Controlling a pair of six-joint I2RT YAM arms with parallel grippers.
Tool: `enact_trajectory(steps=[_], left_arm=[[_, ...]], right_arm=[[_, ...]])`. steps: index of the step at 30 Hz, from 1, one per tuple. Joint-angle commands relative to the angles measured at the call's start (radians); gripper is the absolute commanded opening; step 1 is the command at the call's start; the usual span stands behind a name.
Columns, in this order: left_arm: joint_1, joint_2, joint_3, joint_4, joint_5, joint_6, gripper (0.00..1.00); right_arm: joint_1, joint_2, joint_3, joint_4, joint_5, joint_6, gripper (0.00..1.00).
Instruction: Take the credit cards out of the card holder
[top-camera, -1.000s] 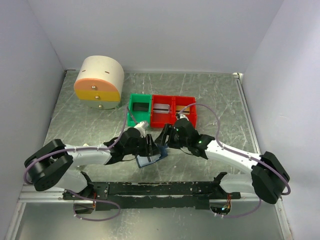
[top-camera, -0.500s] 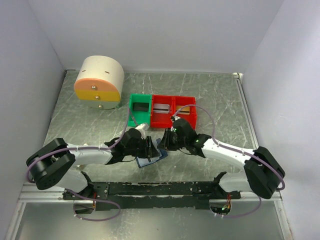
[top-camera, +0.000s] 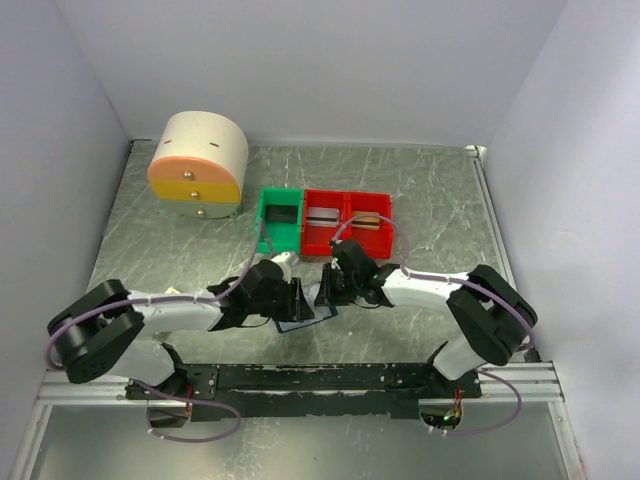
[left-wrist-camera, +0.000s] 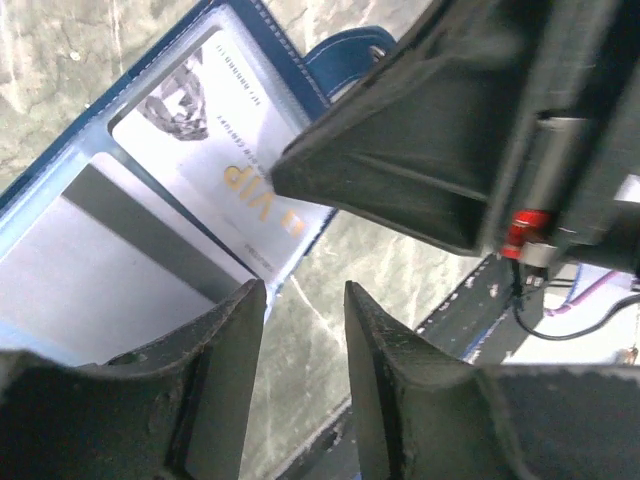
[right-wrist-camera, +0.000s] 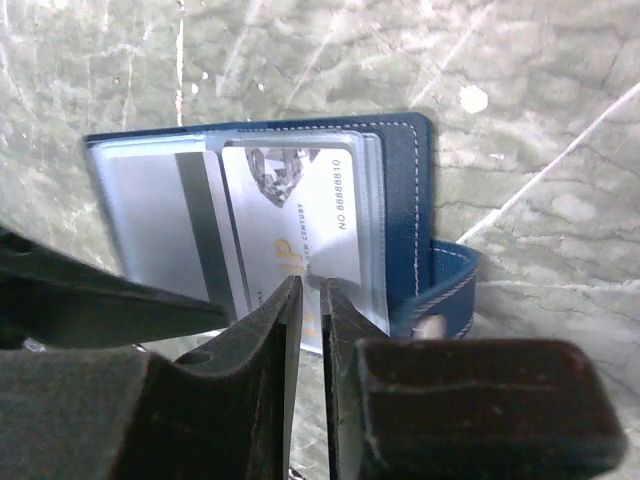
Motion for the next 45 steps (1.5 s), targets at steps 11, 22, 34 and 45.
enact_trajectory(steps=[11,22,34,45], left_arm=[[-0.008,-0.12,0.006,-0.134,-0.164,-0.006,0.56],[-0.008,-0.004,-0.009,-0.049,-0.206,-0.121,0.55],[-0.01,0.048,-0.063,0.133,-0.177,-0.288,0.5],[-0.015,0.043,-0.148,0.288,-0.174,-0.338,0.36]], right_arm=[[-0.003,-0.044,-0.239,0.136,0.061,0.125,0.17],[-0.004,-0.069,-0.265,0.133,0.101,0.161,0.19],[-0.005,-0.08,-0.173,0.05,0.127,0.106,0.21],[-0.005,-0.079,-0.216,0.099,0.092,0.117,0.2]])
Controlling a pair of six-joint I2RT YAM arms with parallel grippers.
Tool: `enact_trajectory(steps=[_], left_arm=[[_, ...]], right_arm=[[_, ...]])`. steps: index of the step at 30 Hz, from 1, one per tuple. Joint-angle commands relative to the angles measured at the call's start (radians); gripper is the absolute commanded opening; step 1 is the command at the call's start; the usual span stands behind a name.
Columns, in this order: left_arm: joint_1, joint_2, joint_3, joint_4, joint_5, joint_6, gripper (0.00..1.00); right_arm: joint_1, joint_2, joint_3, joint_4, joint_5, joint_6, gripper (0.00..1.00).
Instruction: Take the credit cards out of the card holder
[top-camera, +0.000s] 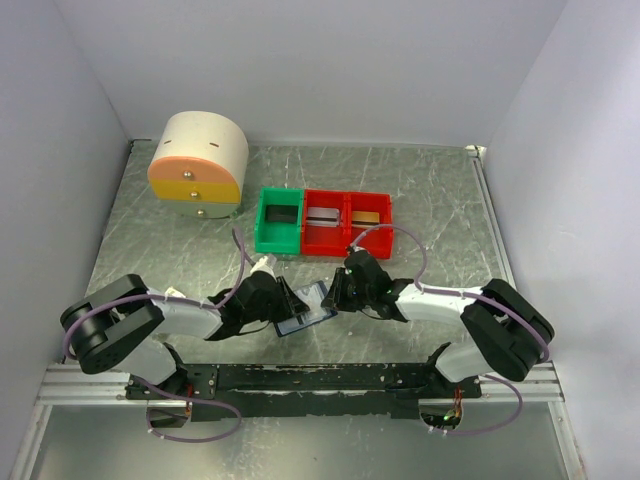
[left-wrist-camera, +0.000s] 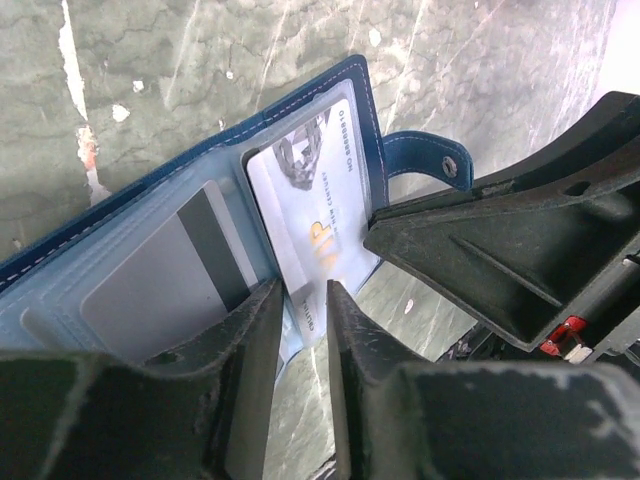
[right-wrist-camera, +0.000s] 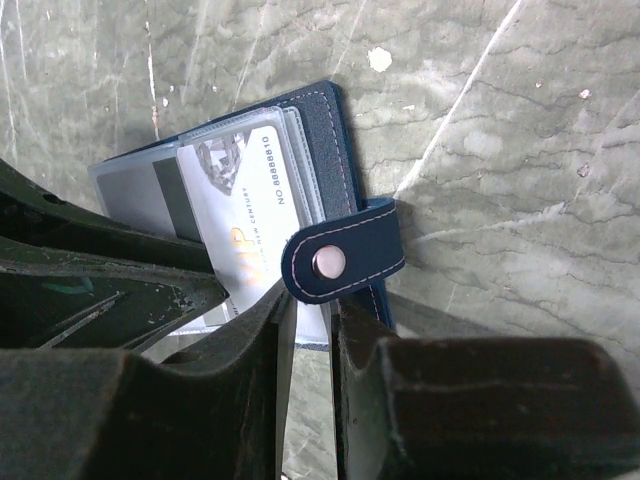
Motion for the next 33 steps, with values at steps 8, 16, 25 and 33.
enact_trajectory(steps=[8,16,25,33], left_arm=[[-0.011,-0.033,-0.008,0.033,0.028,0.014,0.15],[-0.012,-0.089,0.023,-0.13,0.027,0.071,0.07],[-0.012,-0.076,0.12,-0.324,0.125,0.278,0.07],[-0.01,-0.02,0.225,-0.461,0.159,0.403,0.07]], right_arm=[[0.0,0.026,-0.069,-0.009,-0.022,0.006,0.2],[0.0,-0.054,-0.044,-0.046,-0.033,-0.018,0.21],[0.0,-0.174,0.021,-0.12,-0.053,-0.066,0.24],[0.0,-0.144,0.024,-0.097,-0.061,-0.054,0.24]])
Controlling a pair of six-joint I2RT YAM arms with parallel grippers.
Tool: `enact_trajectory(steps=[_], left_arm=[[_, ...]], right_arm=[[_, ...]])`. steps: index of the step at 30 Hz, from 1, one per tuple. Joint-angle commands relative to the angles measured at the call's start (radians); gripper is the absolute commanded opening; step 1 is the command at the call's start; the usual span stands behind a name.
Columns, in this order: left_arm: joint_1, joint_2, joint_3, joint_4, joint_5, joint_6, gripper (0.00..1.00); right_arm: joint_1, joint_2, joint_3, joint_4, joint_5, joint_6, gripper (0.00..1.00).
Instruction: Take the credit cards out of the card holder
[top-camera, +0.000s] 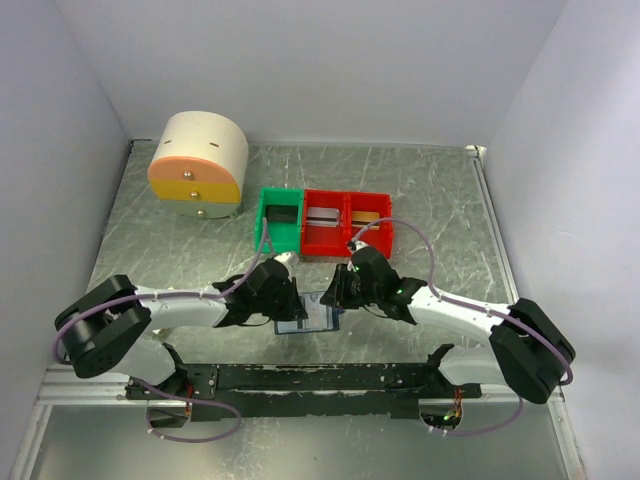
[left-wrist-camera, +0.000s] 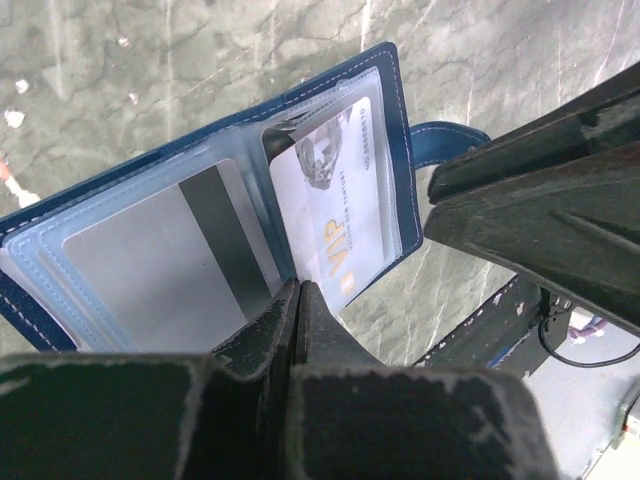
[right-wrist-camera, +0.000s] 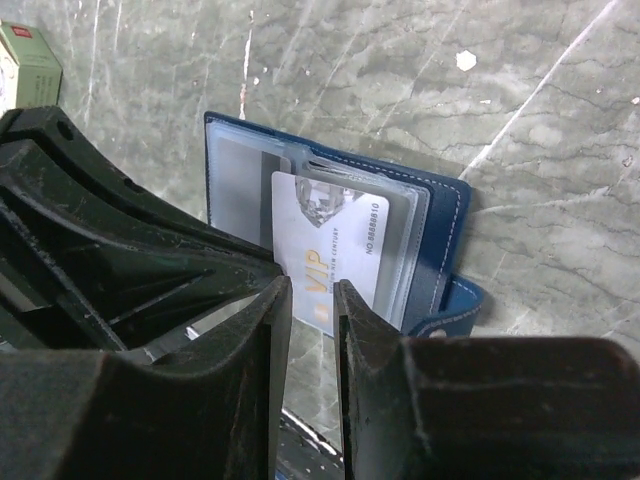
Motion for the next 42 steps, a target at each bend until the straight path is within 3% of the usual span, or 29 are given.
enact_trajectory(steps=[1,15,26,33,36,42], left_arm=[[-0.006,0.025,0.067,-0.123,0.037,0.108,0.07],[-0.006,-0.001,0.099,-0.194,-0.002,0.122,0.1],[0.0,0.012,0.022,0.037,0.078,-0.012,0.26],[0.004,-0.032,-0.073,0.138,0.032,-0.13,0.17],[0.006,-0.076,-0.077,0.099,0.006,-0.125,0.07],[0.01,-0.126,-0.028,-0.057,-0.056,-0.06,0.07]], right_arm=[[0.001,0.03,-0.009,0.015,-0.008,0.01,0.24],[0.001,0.14,-0.123,0.121,-0.012,0.073,0.23],[0.001,0.142,-0.147,0.176,-0.042,0.091,0.2],[0.001,0.143,-0.159,0.187,-0.047,0.099,0.19],[0.001,0.138,-0.159,0.174,-0.033,0.101,0.19],[0.001,0.127,-0.14,0.14,-0.019,0.087,0.18]])
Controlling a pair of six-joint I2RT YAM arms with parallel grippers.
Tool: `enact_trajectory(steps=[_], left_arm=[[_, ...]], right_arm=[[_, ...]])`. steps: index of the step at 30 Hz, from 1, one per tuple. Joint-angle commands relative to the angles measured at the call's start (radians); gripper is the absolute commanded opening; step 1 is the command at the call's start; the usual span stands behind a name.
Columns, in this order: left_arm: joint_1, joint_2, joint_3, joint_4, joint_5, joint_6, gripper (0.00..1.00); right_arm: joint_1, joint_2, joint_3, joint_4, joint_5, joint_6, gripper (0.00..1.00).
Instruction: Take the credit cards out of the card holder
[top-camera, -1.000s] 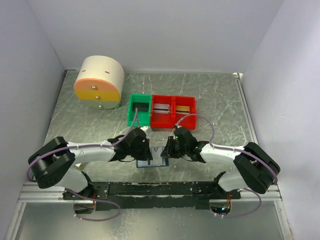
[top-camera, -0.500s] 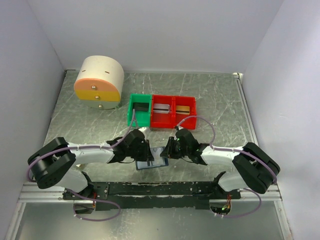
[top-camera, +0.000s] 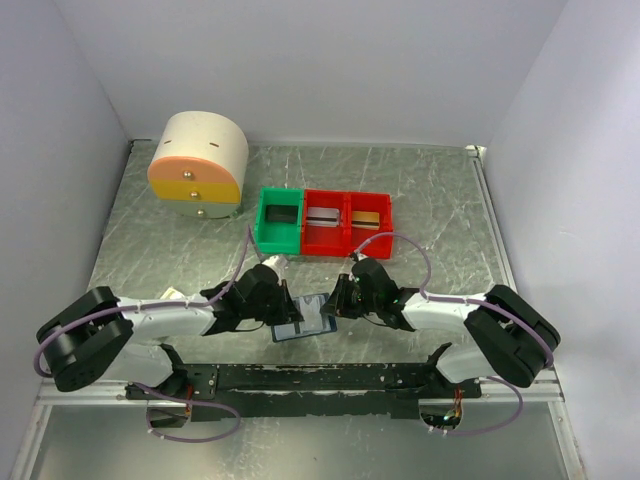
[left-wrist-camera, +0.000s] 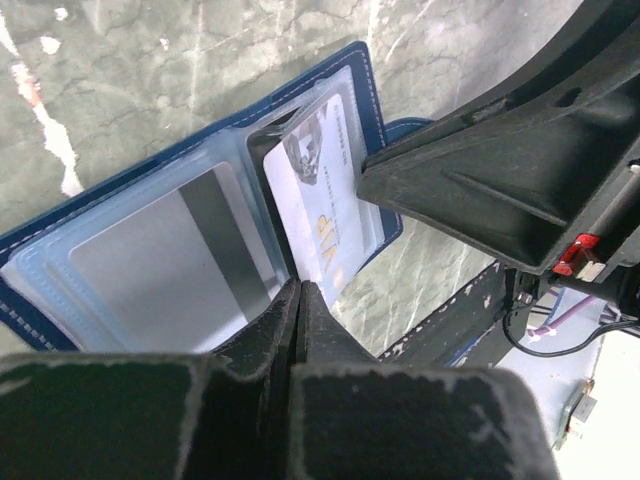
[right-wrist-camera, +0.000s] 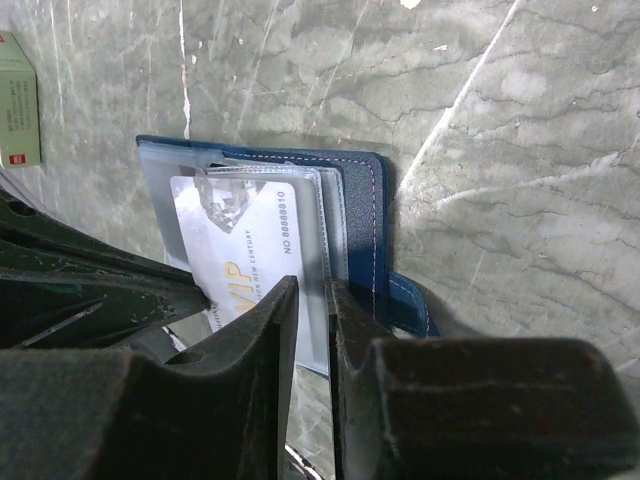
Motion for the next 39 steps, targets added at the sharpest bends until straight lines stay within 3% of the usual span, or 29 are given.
enact_trajectory(steps=[1,7,14,21,24,32,39], left_arm=[[0.005,-0.039,0.057,-0.116,-0.073,0.052,0.07],[0.005,-0.025,0.111,-0.243,-0.105,0.116,0.07],[0.005,-0.022,0.108,-0.23,-0.095,0.123,0.07],[0.004,-0.015,0.109,-0.209,-0.097,0.123,0.07],[0.004,-0.015,0.101,-0.183,-0.085,0.111,0.07],[0.005,-0.003,0.01,0.008,-0.034,0.018,0.24],[0.006,0.023,-0.063,0.2,0.017,-0.078,0.25]], right_arm=[[0.004,0.003,-0.008,-0.097,0.018,-0.018,0.18],[0.004,-0.032,0.047,-0.156,0.013,-0.052,0.18],[0.004,-0.096,0.104,-0.146,-0.039,-0.09,0.2],[0.007,0.04,0.103,-0.012,-0.116,-0.075,0.21],[0.007,0.1,0.104,-0.039,-0.07,-0.049,0.21],[0.007,0.129,0.011,0.037,-0.046,0.019,0.22],[0.007,0.146,-0.036,0.101,-0.056,0.056,0.22]])
